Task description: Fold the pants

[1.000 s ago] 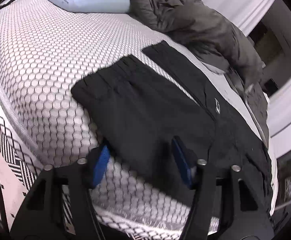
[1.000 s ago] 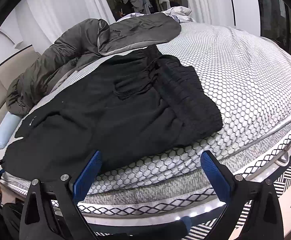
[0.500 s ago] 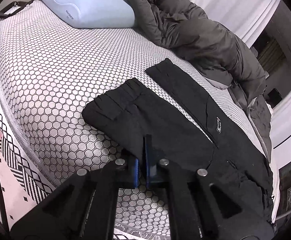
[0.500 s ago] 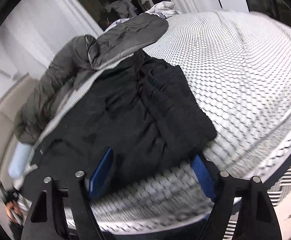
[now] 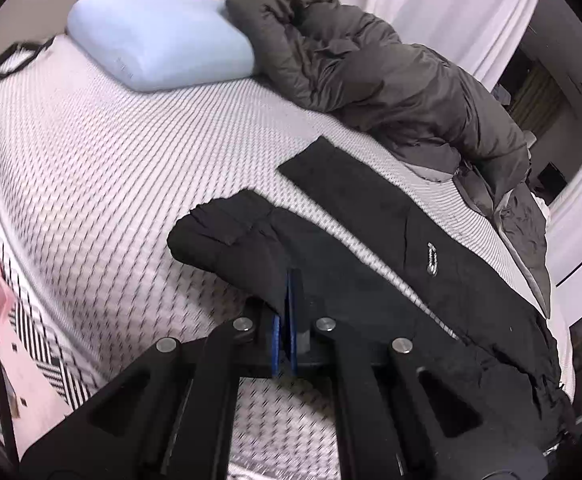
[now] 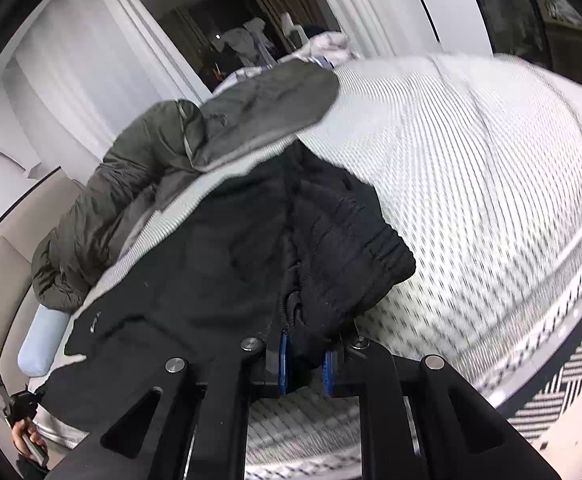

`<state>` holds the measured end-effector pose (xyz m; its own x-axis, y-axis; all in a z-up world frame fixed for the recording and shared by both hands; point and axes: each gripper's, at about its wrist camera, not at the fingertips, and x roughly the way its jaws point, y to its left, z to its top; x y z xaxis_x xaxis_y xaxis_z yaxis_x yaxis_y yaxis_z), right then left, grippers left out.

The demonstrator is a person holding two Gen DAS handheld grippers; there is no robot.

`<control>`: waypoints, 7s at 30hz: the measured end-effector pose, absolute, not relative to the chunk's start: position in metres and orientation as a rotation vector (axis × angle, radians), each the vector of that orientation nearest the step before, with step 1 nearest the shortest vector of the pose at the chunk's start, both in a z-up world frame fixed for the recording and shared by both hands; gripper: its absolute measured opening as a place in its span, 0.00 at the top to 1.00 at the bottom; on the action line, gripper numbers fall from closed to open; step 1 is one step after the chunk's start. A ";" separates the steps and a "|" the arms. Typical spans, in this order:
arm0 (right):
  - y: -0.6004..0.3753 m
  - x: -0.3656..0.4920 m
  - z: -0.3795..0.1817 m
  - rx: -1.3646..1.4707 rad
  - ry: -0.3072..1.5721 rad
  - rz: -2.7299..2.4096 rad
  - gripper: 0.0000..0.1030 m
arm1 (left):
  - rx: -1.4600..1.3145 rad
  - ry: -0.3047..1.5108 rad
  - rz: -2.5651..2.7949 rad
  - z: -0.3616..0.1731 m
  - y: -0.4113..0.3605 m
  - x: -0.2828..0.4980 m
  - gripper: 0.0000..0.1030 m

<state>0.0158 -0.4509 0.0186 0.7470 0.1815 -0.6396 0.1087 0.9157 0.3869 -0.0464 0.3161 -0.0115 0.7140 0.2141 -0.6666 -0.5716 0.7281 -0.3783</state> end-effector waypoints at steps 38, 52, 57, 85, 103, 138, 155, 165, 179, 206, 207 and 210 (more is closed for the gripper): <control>-0.381 0.312 0.030 0.181 0.795 -0.176 0.25 | -0.502 0.846 0.545 -0.005 0.366 0.257 0.04; -0.428 0.187 0.003 0.562 0.852 -0.011 0.16 | -0.694 0.821 0.416 0.001 0.282 0.142 0.04; -0.461 0.183 -0.023 0.803 0.889 0.066 0.17 | -0.753 0.769 0.431 -0.015 0.264 0.111 0.04; -0.446 0.156 -0.030 0.765 0.966 0.087 0.50 | -0.764 0.835 0.406 -0.042 0.248 0.131 0.13; -0.456 0.165 -0.033 0.759 0.989 0.065 0.50 | -0.775 0.684 0.418 -0.028 0.262 0.122 0.99; -0.459 0.035 0.030 0.496 0.717 -0.238 0.56 | -0.643 0.535 0.431 0.005 0.237 -0.024 0.33; -0.177 0.089 -0.021 -0.222 0.953 0.525 0.14 | -0.044 0.885 -0.217 -0.045 -0.031 0.091 0.01; -0.307 0.110 -0.020 -0.315 0.961 -0.027 0.11 | -0.011 0.927 -0.189 -0.062 -0.020 0.064 0.01; -0.250 0.134 0.019 -0.023 0.895 0.311 0.09 | -0.013 0.785 -0.192 -0.001 -0.046 0.109 0.01; -0.187 0.136 -0.010 -0.215 0.932 0.395 0.08 | -0.005 0.940 -0.325 -0.025 -0.048 0.089 0.01; -0.176 0.126 -0.013 -0.252 0.938 0.435 0.08 | 0.044 0.961 -0.344 -0.031 -0.059 0.086 0.01; -0.156 0.116 -0.043 -0.428 0.972 0.451 0.08 | 0.122 0.984 -0.336 -0.045 -0.071 0.077 0.01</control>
